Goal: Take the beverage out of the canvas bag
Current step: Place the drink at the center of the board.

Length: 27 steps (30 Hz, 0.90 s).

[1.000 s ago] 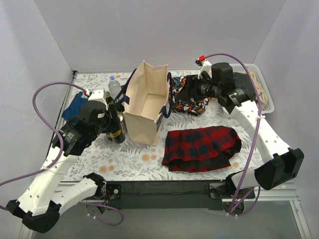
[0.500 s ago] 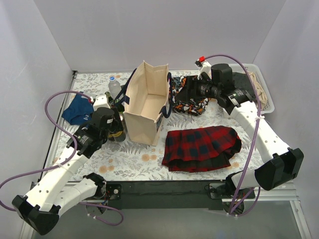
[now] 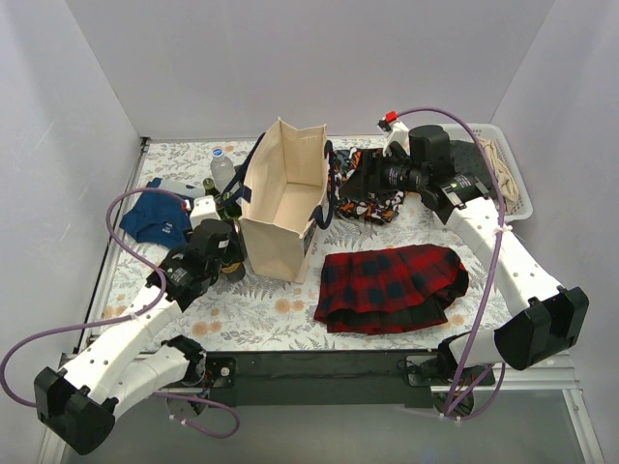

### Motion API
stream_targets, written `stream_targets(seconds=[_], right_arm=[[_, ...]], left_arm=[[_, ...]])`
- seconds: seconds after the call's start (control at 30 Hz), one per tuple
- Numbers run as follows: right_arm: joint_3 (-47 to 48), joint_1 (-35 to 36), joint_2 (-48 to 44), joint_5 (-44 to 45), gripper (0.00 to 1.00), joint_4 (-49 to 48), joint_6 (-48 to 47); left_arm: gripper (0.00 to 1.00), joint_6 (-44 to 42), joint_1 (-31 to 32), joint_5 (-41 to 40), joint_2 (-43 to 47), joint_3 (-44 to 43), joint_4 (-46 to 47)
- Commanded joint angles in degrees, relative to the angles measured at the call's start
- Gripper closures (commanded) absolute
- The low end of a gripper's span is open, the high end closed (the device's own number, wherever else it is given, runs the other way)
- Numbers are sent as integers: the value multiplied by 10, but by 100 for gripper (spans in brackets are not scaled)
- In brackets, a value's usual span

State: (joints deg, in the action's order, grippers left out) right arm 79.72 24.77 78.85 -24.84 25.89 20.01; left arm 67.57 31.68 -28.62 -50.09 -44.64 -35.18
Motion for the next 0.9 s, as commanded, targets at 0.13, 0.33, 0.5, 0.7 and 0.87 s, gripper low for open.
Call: stream_targets(seconds=[0.13, 0.33, 0.5, 0.7, 0.87], right_arm=[[-2, 0, -14, -21, 26, -30, 5], [-18, 1, -22, -18, 26, -31, 5], [-31, 1, -26, -15, 26, -33, 6], [-31, 1, -30, -16, 26, -34, 6], [-28, 0, -26, -21, 26, -34, 6]], left_arm=[[100, 8, 1, -36, -17, 11, 77], [100, 12, 2, -53, -33, 18, 96], [100, 17, 2, -64, -48, 17, 99], [80, 20, 1, -55, -60, 15, 95], [62, 19, 1, -50, -60, 14, 93]])
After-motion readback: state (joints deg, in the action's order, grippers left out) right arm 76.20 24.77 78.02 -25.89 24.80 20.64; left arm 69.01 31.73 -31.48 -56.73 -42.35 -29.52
